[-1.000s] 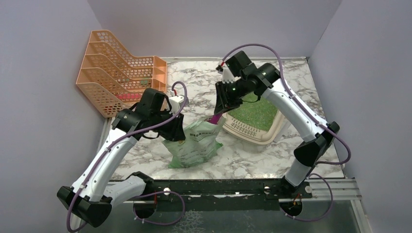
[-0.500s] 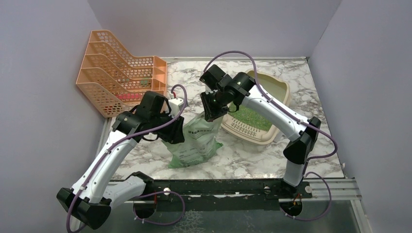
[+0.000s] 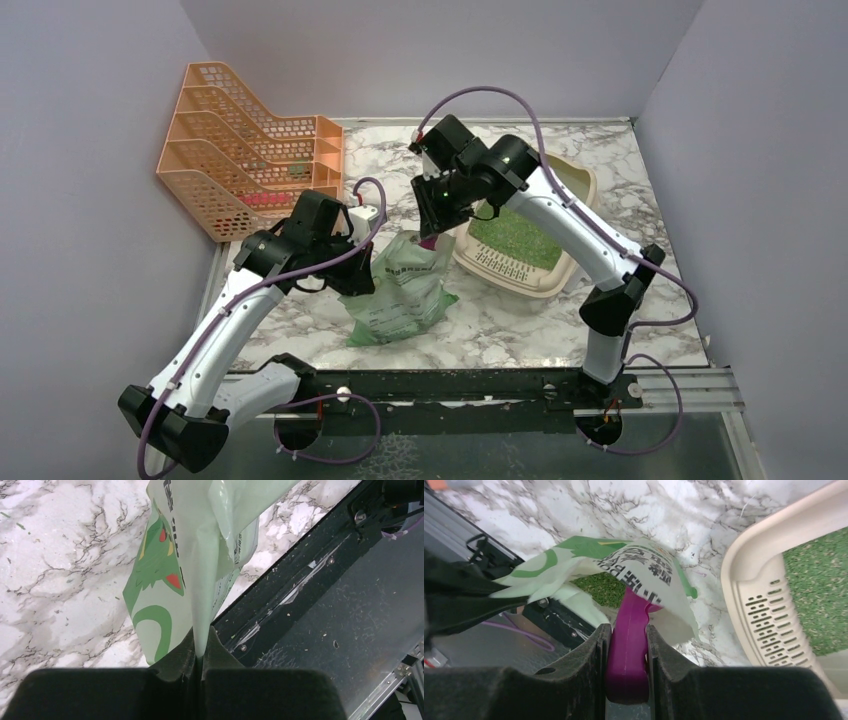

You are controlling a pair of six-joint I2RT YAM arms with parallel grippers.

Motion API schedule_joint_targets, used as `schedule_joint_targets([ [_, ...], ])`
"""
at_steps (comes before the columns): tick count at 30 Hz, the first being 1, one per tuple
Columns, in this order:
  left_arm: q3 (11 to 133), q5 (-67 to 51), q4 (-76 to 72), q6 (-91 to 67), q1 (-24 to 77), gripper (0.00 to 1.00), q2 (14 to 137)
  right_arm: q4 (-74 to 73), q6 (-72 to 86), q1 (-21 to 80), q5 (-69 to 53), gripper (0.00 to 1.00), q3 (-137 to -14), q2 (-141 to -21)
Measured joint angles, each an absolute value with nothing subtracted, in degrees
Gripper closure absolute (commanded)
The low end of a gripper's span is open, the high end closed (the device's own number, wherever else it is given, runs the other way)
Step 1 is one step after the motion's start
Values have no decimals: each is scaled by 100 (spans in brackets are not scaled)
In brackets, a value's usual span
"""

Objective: Fill the litter box with clean litter
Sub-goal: 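Scoop the cat litter from the cat litter bag.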

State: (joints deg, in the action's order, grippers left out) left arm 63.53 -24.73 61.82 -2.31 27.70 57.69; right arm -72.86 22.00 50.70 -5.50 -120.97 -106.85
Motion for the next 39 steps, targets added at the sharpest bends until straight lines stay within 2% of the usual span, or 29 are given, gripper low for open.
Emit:
schedule_joint_targets([
  [4, 6353, -2578, 6182, -228, 2768, 100, 5769, -7609, 2154, 5070, -322, 99, -12492, -10503],
  [12, 6351, -2762, 6211, -235, 2770, 100, 5730, -7585, 2132, 5129, -550, 99, -11590, -10704],
  [24, 6340, -2764, 6241, -344, 2770, 100, 5706, -7148, 1894, 4974, -1188, 99, -11483, -10720],
  [31, 6340, -2762, 6233, -357, 2770, 100, 5688, -7376, 1765, 4766, -961, 99, -11764, -10418],
  [39, 6407, -2757, 6257, -355, 2770, 100, 5784, -7052, 1625, 4748, -1614, 99, -10969, -10562],
])
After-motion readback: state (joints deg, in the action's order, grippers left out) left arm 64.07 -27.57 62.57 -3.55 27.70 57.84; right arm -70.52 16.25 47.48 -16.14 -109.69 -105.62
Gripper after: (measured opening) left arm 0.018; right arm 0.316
